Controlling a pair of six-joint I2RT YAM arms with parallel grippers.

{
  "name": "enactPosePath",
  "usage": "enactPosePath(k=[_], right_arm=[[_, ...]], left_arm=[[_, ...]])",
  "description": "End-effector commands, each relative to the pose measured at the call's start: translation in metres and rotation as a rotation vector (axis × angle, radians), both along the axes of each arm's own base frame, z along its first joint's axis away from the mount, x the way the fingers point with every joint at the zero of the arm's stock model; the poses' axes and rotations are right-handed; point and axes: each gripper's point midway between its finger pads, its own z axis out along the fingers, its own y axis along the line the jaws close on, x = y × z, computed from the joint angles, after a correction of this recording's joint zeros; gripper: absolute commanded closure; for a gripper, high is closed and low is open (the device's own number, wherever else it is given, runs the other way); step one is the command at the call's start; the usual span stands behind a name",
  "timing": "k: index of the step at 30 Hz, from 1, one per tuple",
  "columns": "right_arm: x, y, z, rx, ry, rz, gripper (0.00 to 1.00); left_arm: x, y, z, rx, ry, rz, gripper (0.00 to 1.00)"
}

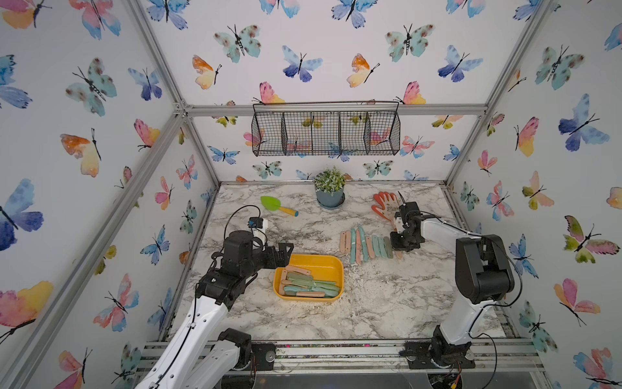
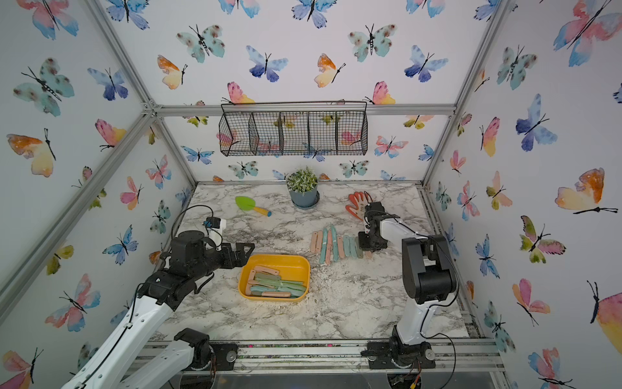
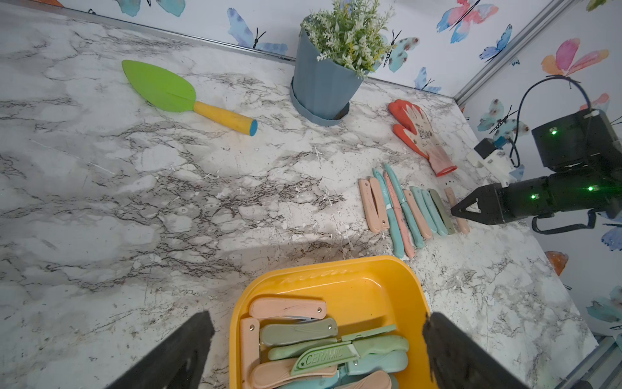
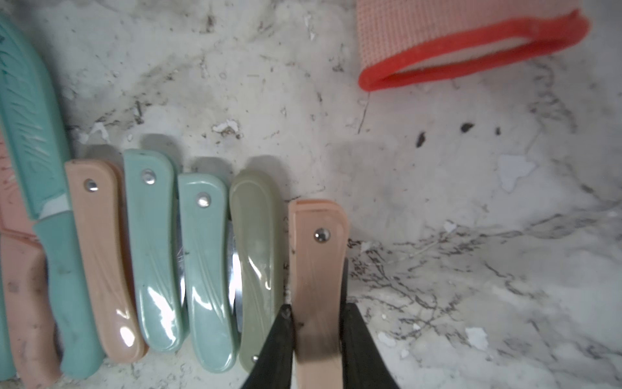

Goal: Take the fruit knife out of the storage box
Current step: Place the fruit knife at the center of the board.

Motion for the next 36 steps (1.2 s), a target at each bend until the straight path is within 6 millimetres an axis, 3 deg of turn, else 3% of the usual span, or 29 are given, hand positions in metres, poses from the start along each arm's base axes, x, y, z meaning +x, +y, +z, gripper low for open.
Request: enactPosePath(k=[1, 36], right_arm=[[-0.0035, -0.0016, -0.0092, 0.001, 0.021, -0.007, 0.76], [-0.0052, -0.0028, -0.0112, 0.0, 0.024, -0.013, 0.7]], left_arm=[[0.0, 0.0038, 0.0062, 0.014, -0.025, 0.013, 0.02], [0.0003, 0.0068, 0.0071, 0.02, -0.031, 0.028, 0.02]])
